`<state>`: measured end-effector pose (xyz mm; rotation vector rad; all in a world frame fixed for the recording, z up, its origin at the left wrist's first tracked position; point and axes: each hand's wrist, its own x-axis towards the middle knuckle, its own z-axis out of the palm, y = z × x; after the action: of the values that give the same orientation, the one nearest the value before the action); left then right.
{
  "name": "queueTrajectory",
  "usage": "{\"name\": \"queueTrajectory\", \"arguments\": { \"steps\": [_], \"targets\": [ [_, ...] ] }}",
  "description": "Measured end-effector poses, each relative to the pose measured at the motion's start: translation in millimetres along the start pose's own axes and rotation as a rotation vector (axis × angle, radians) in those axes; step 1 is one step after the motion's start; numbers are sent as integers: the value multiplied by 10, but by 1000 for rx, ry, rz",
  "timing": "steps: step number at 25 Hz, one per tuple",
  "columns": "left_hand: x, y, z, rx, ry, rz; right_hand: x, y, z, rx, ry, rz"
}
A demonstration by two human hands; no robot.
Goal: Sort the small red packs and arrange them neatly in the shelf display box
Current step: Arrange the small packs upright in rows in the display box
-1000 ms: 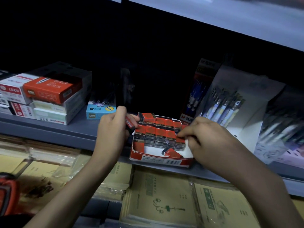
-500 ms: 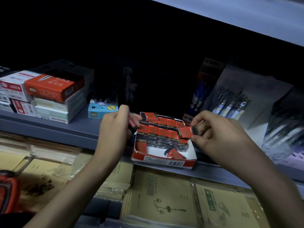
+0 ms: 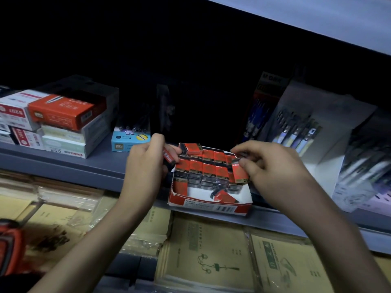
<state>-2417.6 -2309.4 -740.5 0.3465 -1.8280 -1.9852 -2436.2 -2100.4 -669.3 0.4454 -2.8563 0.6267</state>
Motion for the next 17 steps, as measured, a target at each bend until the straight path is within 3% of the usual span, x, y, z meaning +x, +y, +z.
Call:
{"name": "queueTrajectory", "arguments": {
  "steps": [9, 15, 17],
  "targets": [
    [-17, 14, -11, -9, -9, -6, -75, -43, 249, -119, 127, -9],
    [-27, 10, 1, -16, 4, -9, -134, -36, 62, -283, -144, -51],
    [-22, 6, 8, -15, 14, -8, -126, -21, 73, -301, -148, -67]
  ]
}}
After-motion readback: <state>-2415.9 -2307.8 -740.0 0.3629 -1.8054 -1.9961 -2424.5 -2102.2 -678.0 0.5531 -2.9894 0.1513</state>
